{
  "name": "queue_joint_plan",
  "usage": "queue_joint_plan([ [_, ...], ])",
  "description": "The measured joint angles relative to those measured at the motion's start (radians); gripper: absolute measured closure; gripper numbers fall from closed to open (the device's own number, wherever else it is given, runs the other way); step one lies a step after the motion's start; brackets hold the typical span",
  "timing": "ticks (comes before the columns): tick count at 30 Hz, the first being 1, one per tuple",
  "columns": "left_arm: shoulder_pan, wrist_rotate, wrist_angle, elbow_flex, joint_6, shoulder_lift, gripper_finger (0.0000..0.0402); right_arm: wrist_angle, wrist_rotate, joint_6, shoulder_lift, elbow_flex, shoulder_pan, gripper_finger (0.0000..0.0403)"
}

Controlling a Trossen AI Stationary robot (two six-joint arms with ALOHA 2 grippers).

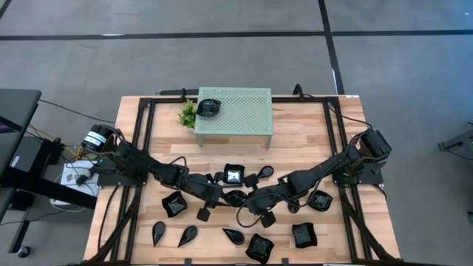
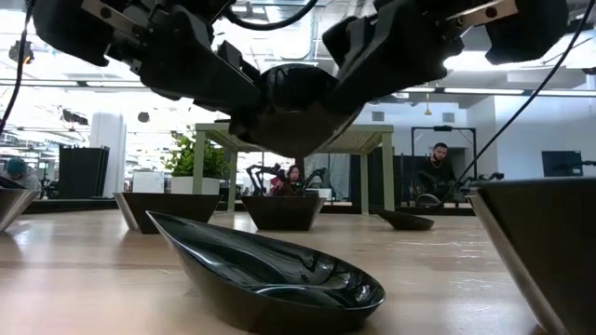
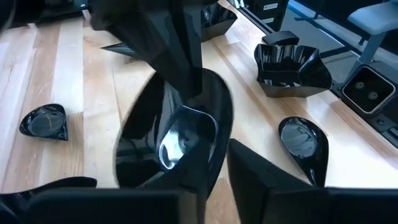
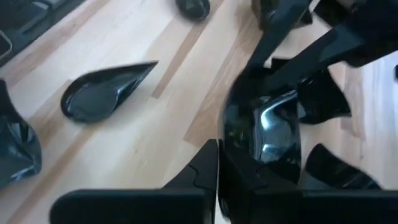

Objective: Pick & Place Mini shaped plates
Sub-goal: Stack the leaf-shaped plate on top of the other leaf-shaped plates on the shelf

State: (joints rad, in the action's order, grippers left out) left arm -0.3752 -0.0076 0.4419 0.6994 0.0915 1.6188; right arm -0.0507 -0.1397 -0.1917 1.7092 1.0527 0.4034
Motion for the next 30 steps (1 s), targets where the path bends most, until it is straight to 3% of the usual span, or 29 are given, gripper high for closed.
queue_joint_plan([
  [4,0.0,0.001,0.0,0.0,0.015,0.0,0.0394,0.015,-0.004,-0.002,-0.001,0.0,-0.001,0.0375],
  [15,0.0,0.128,0.0,-0.001,-0.05,0.0,0.0394,0.044,0.001,-0.001,-0.001,0.001,0.0,0.0319],
  [30,-0.018,0.143,-0.143,-0.002,-0.149,-0.009,0.0395,0.036,0.001,0.036,-0.001,0.001,0.0,0.0291],
])
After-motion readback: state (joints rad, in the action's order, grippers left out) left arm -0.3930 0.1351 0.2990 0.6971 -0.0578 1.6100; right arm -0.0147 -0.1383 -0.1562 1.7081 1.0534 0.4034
